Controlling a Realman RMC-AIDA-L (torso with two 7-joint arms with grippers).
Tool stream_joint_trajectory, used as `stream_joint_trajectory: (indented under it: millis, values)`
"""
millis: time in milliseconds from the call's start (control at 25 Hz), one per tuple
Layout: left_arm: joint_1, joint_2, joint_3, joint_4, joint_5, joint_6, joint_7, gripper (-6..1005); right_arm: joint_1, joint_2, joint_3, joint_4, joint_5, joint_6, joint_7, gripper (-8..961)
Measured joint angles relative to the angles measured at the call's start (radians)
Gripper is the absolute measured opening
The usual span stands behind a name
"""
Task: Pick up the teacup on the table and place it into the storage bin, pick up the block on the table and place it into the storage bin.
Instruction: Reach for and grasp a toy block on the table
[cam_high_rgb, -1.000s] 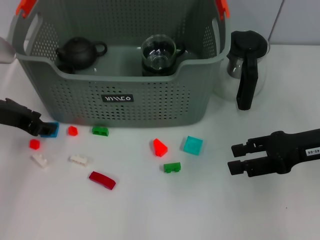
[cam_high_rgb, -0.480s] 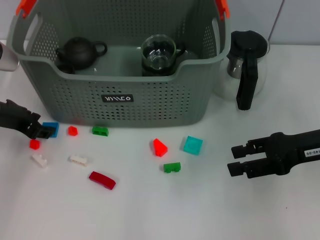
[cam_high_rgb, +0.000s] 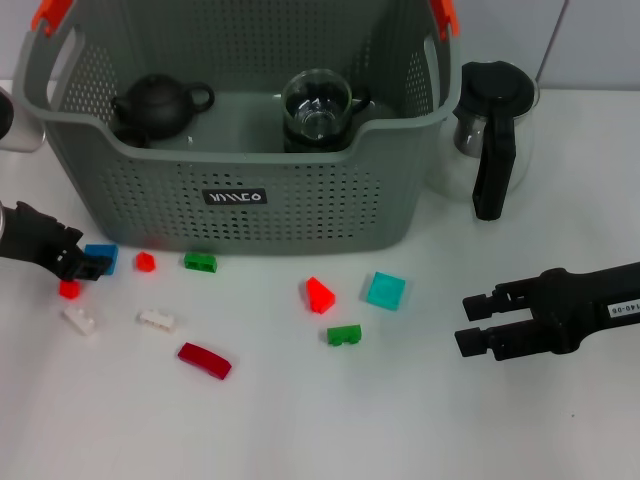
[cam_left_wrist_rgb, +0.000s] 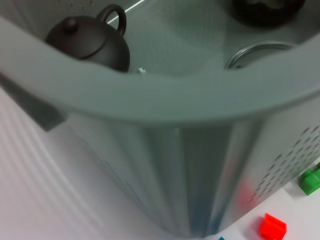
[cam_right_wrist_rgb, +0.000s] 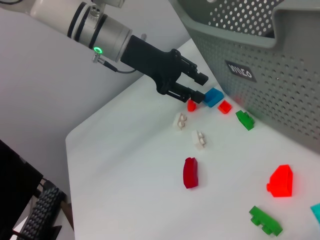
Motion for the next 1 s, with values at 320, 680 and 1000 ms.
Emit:
stream_joint_trajectory:
  millis: [320, 680, 1000]
  values:
    - [-0.008, 0.002, -0.011, -0.027, -0.010, -0.011, -0.005, 563, -0.001, 0.000, -0.005, 0.000, 0.000, 0.000, 0.002, 710]
    - [-0.007, 0.000, -0.003, -0.024, -0.002, -0.020, -0.007, 767, -0.001, 0.002, -0.005, 0.000, 0.000, 0.000, 0.003, 710]
    - [-0.009, 0.000, 0.022, -0.058, 0.002, -0.065, 0.000, 840, -0.001, 0.002, -0.005, 0.000, 0.000, 0.000, 0.003, 710]
